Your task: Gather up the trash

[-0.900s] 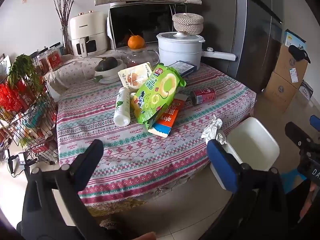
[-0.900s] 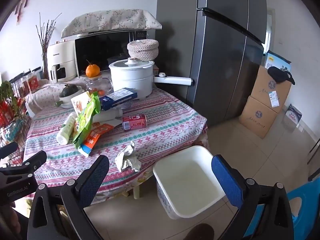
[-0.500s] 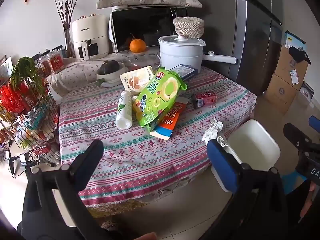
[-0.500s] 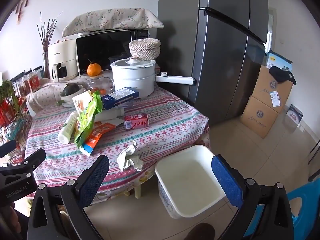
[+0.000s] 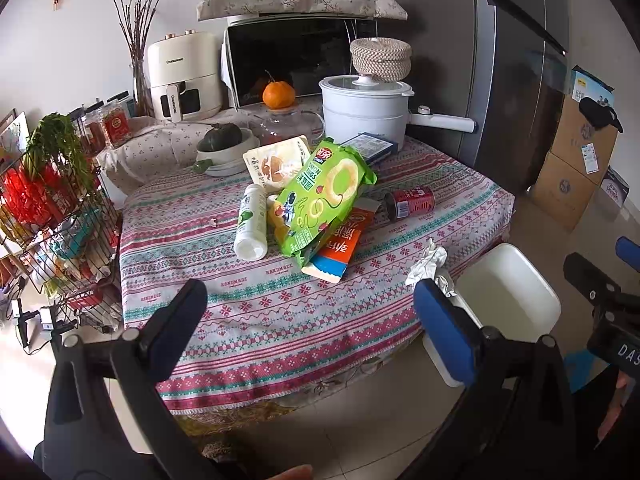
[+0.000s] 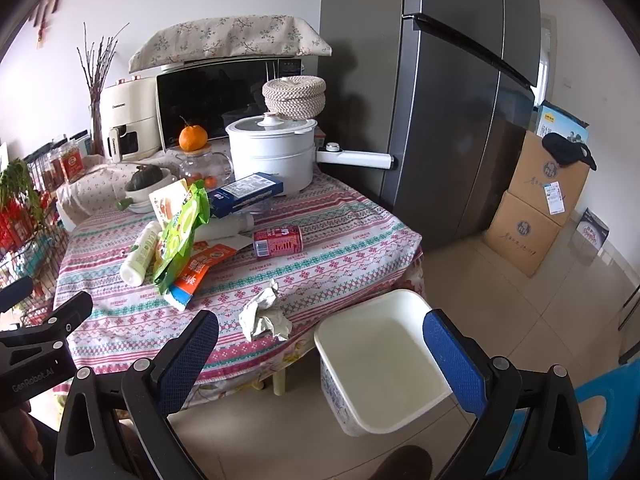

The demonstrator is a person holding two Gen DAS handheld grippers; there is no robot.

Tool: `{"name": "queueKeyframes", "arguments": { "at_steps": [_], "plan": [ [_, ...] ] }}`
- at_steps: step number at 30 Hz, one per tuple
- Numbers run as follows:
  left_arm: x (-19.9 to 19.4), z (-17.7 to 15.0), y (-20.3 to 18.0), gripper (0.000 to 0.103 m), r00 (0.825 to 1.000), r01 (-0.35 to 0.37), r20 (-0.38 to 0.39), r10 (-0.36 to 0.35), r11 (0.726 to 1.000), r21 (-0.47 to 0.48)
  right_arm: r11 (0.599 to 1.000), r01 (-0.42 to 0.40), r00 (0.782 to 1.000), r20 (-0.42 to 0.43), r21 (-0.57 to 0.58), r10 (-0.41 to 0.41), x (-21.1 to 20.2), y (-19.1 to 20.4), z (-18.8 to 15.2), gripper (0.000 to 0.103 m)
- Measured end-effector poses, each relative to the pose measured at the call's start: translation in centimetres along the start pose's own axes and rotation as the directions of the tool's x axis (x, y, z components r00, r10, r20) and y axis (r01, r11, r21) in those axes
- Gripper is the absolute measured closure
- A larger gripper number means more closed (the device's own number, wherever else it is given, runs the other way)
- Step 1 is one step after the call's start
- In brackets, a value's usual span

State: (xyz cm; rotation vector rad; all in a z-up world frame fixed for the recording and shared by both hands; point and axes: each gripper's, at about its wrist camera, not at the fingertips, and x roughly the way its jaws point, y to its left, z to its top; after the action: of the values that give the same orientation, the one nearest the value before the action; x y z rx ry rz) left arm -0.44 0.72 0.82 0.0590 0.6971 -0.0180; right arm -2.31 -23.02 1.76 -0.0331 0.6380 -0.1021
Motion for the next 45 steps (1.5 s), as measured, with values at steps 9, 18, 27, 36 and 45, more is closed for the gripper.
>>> {"name": "queueKeyframes", "arguments": {
  "at_steps": [9, 18, 27, 36, 45],
  "plan": [
    [-0.4, 0.3, 0.1, 0.0, 1.0, 0.005, 0.019, -0.005, 1.0, -0.011, 1.0, -0.005, 1.0, 0.011, -0.002, 0.006, -0.2, 0.1, -0.1, 0.0],
    [-0.6, 0.2, 0.0, 0.0, 1.0, 0.009, 0.029, -0.008, 1.0, -0.011, 1.0, -0.005, 1.0, 0.016, -0.003, 0.005, -0.3, 0.2, -0.1, 0.0],
    [-0.7, 0.4, 0.1, 0.0, 0.999, 0.011, 0.035, -0.011, 1.0, -0.012, 1.0, 0.004, 1.0, 0.025, 0.002, -0.004, -0.3, 0.1, 0.0, 0.0],
    [-1.1, 0.4, 0.3, 0.0, 0.999, 0.007, 0.05, -0.006, 1.0, -0.013, 1.0, 0.004, 0.999, 0.051, 0.007, -0.005, -1.0, 0.0, 0.2, 0.0],
    [-1.3, 0.3, 0.2, 0.0, 0.998, 0.003, 0.055, -0.002, 1.0, -0.012, 1.0, 0.001, 0.998, 0.057, 0.01, -0.002, -1.3, 0.0, 0.4, 0.0]
  ]
}}
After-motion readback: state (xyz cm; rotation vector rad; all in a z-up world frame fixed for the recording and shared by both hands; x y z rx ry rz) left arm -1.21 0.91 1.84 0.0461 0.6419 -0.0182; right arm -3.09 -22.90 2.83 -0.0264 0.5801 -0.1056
